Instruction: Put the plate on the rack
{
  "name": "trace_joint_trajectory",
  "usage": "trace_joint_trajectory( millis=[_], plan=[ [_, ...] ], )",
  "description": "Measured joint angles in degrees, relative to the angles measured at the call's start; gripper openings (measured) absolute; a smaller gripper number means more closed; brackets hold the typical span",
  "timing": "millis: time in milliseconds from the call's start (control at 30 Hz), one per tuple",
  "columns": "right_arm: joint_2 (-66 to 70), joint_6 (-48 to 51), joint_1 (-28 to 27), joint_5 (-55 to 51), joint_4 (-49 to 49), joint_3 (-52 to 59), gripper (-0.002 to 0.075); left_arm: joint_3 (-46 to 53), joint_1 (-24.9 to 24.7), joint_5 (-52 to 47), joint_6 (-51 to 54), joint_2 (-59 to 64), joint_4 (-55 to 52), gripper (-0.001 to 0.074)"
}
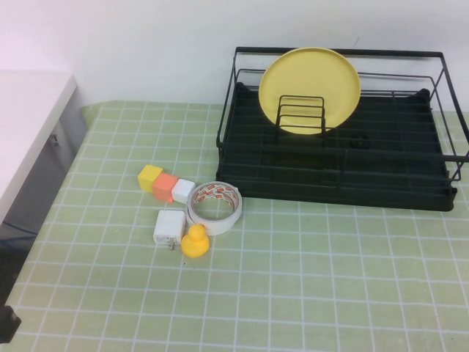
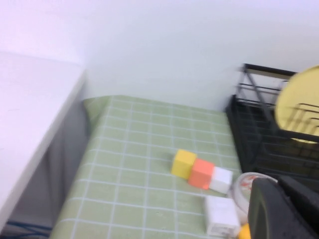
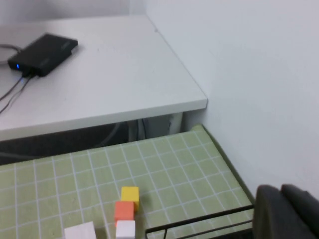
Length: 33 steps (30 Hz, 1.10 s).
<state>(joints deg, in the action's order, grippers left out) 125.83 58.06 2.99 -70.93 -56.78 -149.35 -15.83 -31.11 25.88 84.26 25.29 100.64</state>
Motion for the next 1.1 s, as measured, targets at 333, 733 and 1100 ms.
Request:
trace_joint_trajectory(
  millis=[333,733,1100],
  plan=[
    [-13.0,-4.8,2.0,0.0,2.5,-0.1,0.0012,0.2,0.0,0.6,0.3,0.0,0.6,-0.0001],
    [-31.0,-13.0,2.0,0.0,12.7,3.0,0.0012,0.2,0.0,0.6,0.9,0.0,0.7,-0.0001],
    [-60.7,-13.4,2.0,0.0,22.6,34.1,0.0012,0.2,0.0,0.6,0.9,0.0,0.7,-0.0001]
  ],
)
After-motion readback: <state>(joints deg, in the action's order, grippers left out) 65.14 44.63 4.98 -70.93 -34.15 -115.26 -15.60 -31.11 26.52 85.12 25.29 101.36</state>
